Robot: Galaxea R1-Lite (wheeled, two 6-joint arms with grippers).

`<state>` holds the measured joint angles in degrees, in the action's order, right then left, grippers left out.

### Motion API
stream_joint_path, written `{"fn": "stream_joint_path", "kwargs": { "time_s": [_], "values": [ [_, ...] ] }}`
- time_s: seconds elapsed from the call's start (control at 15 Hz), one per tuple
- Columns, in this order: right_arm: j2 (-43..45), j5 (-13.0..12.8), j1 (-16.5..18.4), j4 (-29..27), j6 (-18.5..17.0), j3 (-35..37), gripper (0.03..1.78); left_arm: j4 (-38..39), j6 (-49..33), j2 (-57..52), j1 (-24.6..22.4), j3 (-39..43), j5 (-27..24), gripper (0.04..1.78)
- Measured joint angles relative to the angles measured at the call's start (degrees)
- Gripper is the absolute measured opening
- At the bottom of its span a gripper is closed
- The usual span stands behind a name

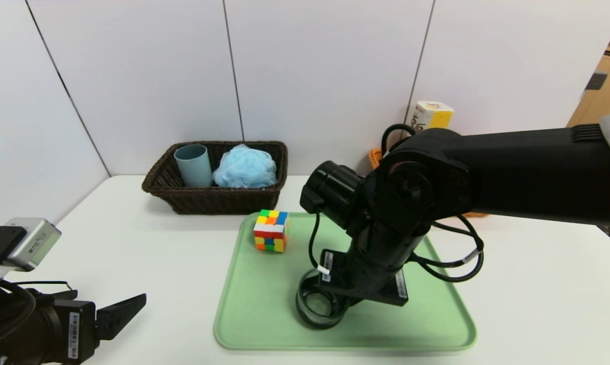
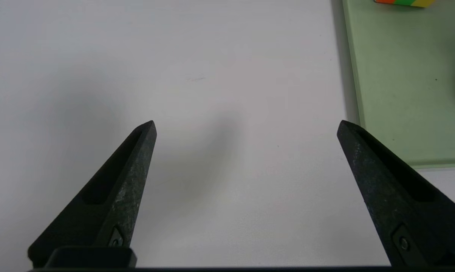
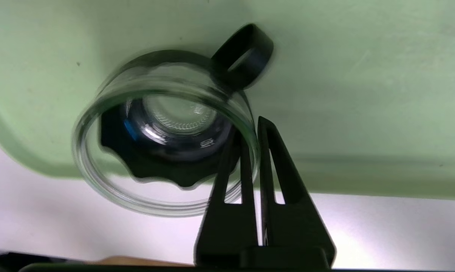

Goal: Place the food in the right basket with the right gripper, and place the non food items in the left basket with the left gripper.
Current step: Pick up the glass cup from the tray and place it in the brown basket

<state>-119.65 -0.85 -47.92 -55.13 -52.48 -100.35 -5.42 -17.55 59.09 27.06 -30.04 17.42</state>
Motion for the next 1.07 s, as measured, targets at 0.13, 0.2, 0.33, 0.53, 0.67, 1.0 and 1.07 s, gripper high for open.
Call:
{"fn": "stream_joint_path", "kwargs": {
  "time_s": [0.13, 0.2, 0.33, 0.53, 0.67, 1.0, 1.07],
  "values": [
    [0.1, 0.6, -0.1, 0.0, -0.2, -0.1, 0.07, 0.0, 0.0, -0.1, 0.0, 0.1, 0.0, 1.69],
    [0.2, 0.7, -0.1, -0.1, -0.8, -0.8, 0.07, 0.0, 0.0, -0.1, 0.0, 0.2, 0.0, 1.69],
    [0.5, 1.1, 0.0, -1.0, -1.6, -3.6, 0.07, 0.0, 0.1, -0.2, 0.0, 0.4, 0.0, 1.69],
    [1.5, 1.3, 0.6, -1.8, -2.2, -10.0, 0.07, 0.0, 0.1, -0.4, 0.0, 0.5, 0.0, 1.69],
    [2.8, 1.3, 1.3, 4.2, -2.3, -11.3, 0.07, 0.0, 0.1, -0.4, 0.0, 0.8, 0.0, 1.69],
    [3.7, 1.1, 3.1, 26.2, 4.7, -11.7, 0.07, 0.0, 0.2, -0.5, 0.1, 1.4, 0.0, 1.69],
    [2.8, 1.0, 3.4, 32.1, 7.5, -11.7, 0.07, 0.0, 0.3, -0.7, 0.1, 1.5, 0.0, 1.69]
  ]
}}
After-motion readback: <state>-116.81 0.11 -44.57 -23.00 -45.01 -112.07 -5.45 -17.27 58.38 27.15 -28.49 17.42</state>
